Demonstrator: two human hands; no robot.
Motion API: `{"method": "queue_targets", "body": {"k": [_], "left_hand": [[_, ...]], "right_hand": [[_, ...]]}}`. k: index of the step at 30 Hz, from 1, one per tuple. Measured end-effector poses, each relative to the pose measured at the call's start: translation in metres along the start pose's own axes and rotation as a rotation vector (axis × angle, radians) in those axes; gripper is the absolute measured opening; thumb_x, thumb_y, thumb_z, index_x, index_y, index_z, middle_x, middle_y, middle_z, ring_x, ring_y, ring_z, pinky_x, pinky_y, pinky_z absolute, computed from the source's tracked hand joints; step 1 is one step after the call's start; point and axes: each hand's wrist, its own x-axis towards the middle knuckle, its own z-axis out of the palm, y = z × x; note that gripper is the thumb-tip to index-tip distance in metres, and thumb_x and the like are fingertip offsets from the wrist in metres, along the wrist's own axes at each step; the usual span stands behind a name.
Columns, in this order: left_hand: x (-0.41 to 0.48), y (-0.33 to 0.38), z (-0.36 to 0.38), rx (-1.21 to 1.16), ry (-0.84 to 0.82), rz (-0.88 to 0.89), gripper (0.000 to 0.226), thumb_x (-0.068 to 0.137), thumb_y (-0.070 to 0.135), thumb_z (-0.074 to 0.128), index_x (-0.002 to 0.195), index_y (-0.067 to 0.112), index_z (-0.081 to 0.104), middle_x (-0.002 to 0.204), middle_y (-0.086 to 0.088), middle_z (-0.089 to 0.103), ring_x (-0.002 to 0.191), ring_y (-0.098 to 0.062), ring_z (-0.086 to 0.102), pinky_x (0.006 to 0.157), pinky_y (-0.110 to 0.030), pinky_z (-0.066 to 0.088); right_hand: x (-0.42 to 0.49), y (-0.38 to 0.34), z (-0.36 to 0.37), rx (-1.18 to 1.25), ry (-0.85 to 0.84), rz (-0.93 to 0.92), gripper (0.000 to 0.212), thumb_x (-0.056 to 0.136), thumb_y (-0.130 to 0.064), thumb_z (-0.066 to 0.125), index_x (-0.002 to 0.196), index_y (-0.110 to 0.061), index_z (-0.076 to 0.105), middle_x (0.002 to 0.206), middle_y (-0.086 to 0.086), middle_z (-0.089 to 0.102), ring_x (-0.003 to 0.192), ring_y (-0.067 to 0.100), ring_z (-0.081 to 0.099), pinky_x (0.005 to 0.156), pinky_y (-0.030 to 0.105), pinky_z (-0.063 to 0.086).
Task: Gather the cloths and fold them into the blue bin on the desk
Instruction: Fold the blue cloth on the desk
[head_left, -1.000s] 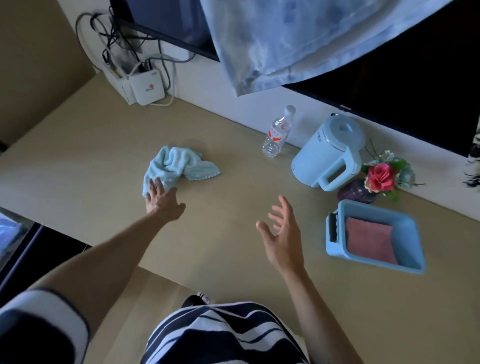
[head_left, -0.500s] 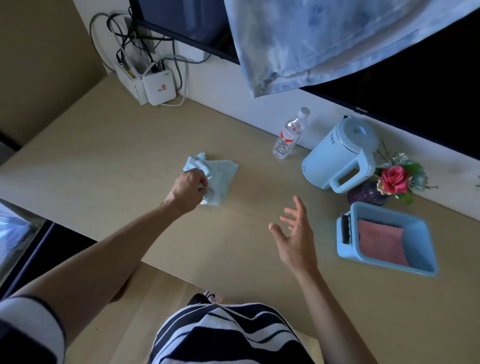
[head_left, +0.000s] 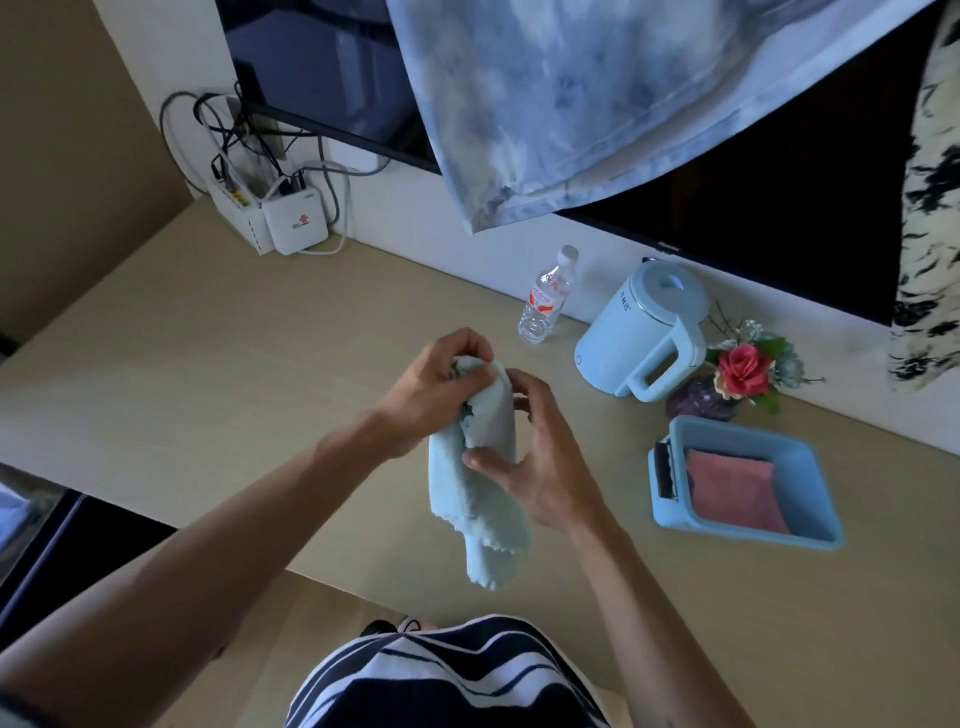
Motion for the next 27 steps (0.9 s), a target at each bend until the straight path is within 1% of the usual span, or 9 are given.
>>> {"method": "queue_targets", "body": {"k": [4,6,8,10,12,16,20,23,27], "left_hand": [[-0.004,0.009,0.018,-0.055,0.059,-0.060,0.020,0.101,0.007,0.056,0.084,0.012,0.046,0.074,-0.007,0.042,0.067,-0.018,0.040,0.058,-0.030,0.036],[-0.003,0.012,0.026,-0.046,0.095,-0.076,0.029,0.101,0.010,0.056,0.077,0.016,0.042,0.072,-0.006,0.038,0.067,-0.018,0.036,0.058,-0.030,0.033],[-0.002,0.014,0.029,-0.065,0.085,-0.091,0.030,0.101,0.020,0.059,0.077,0.013,0.044,0.075,-0.009,0.040,0.070,-0.019,0.037,0.063,-0.031,0.033],[-0.001,0.017,0.027,-0.068,0.041,-0.083,0.040,0.095,0.039,0.064,0.081,0.007,0.046,0.076,-0.007,0.039,0.069,-0.017,0.036,0.062,-0.032,0.032],[0.001,0.018,0.022,-0.028,-0.023,-0.046,0.044,0.085,0.045,0.071,0.080,0.011,0.043,0.075,-0.004,0.036,0.067,-0.015,0.033,0.059,-0.028,0.030],[0.010,0.014,0.013,0.237,-0.088,0.044,0.033,0.083,0.024,0.077,0.078,0.014,0.046,0.068,0.013,0.042,0.058,-0.007,0.033,0.054,-0.018,0.030],[0.008,0.012,0.014,0.500,-0.067,0.186,0.032,0.076,0.032,0.080,0.081,0.024,0.050,0.071,0.029,0.056,0.054,-0.004,0.045,0.050,-0.011,0.035],[0.002,0.011,0.016,0.541,-0.156,0.235,0.042,0.065,0.041,0.085,0.083,0.024,0.051,0.069,0.018,0.053,0.058,-0.003,0.046,0.050,-0.010,0.035],[0.000,0.011,0.021,0.602,-0.128,0.295,0.019,0.074,0.007,0.067,0.086,0.017,0.056,0.067,0.011,0.057,0.058,-0.008,0.052,0.054,-0.024,0.038]], "right_hand": [[-0.007,-0.011,0.000,0.028,0.088,-0.038,0.091,0.063,-0.048,0.086,0.136,-0.030,0.036,0.133,-0.013,0.050,0.119,0.002,0.053,0.096,0.021,0.047],[-0.007,-0.010,0.000,-0.091,0.266,-0.163,0.063,0.074,-0.034,0.081,0.124,-0.019,0.045,0.119,-0.007,0.052,0.107,0.005,0.055,0.090,0.017,0.045],[-0.003,-0.007,-0.002,-0.149,0.392,-0.260,0.024,0.084,-0.010,0.069,0.103,-0.011,0.055,0.101,0.000,0.056,0.090,0.011,0.056,0.080,0.026,0.048],[0.000,-0.005,-0.006,-0.060,0.387,-0.171,0.008,0.090,-0.004,0.059,0.091,-0.012,0.056,0.086,-0.001,0.060,0.078,0.015,0.057,0.070,0.032,0.050],[0.003,-0.003,-0.012,0.137,0.408,-0.063,0.009,0.091,-0.008,0.053,0.084,-0.013,0.054,0.073,-0.008,0.057,0.067,0.012,0.052,0.062,0.027,0.045],[0.011,-0.003,-0.024,0.492,0.547,0.153,0.014,0.078,-0.016,0.050,0.071,-0.028,0.053,0.058,-0.015,0.045,0.053,0.003,0.040,0.049,0.014,0.035],[0.014,-0.002,-0.028,0.533,0.515,0.221,0.016,0.077,-0.017,0.045,0.072,-0.031,0.053,0.059,-0.015,0.044,0.053,0.005,0.039,0.050,0.022,0.034],[0.013,-0.004,-0.031,0.534,0.448,0.186,0.010,0.081,-0.021,0.055,0.077,-0.030,0.053,0.067,-0.013,0.051,0.064,0.007,0.049,0.062,0.024,0.040],[0.010,-0.007,-0.037,0.509,0.322,0.142,0.025,0.075,-0.019,0.072,0.092,-0.022,0.054,0.072,-0.012,0.058,0.066,0.005,0.055,0.061,0.015,0.047]]}}
